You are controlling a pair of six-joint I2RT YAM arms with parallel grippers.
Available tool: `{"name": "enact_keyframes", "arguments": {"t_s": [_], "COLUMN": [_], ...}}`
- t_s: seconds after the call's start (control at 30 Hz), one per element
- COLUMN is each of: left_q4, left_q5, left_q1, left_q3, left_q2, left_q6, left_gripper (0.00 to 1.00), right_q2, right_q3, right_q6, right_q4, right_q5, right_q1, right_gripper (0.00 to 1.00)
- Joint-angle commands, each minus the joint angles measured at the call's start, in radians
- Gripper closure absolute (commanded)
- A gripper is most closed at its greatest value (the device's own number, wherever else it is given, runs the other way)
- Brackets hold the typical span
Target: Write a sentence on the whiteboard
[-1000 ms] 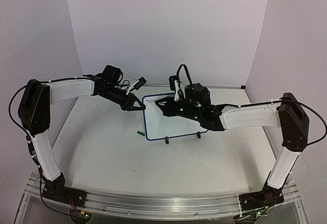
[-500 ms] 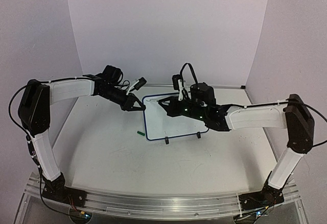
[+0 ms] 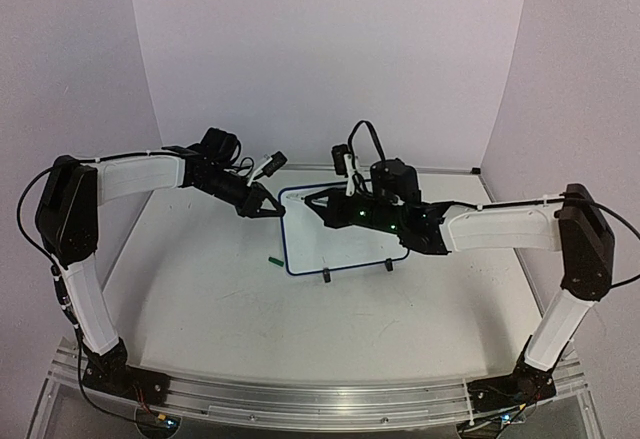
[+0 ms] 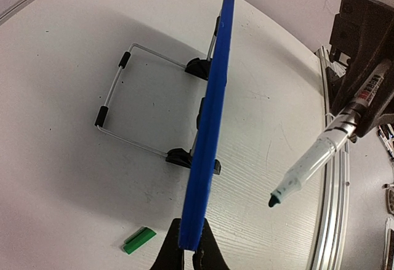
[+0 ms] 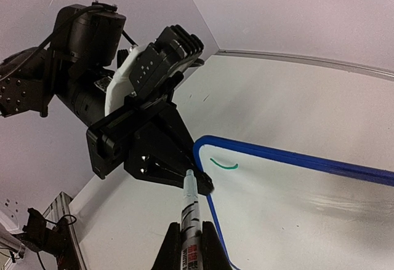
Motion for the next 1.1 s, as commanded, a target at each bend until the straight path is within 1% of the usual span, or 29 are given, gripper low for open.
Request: {"name": "enact_keyframes", "arguments": {"t_s": [0.0,0.77,1.07], "left_q4": [-0.017,-0.024,-0.027], "left_q5": [-0.045,-0.052,-0.054], "left_q1": [-0.011,-0.016,-0.018], "left_q3": [0.014,0.015,0.016], "left_q2": [-0.023,-0.024,-0.026], "left_q6": [0.028,0.034,0.034], "left_gripper": [1.00,1.00,1.00], "right_q2": [0.030,0.058,0.061], "right_q3": [0.055,0.053,0.021], "right_q6": [0.006,0.030,0.035], "right_q4": [-0.005,-0.014,-0.032], "right_q5": [0.028,0.056,0.036], "right_q1": [-0.002,-0.023,-0.023], "right_gripper": [1.00,1.00,1.00]}}
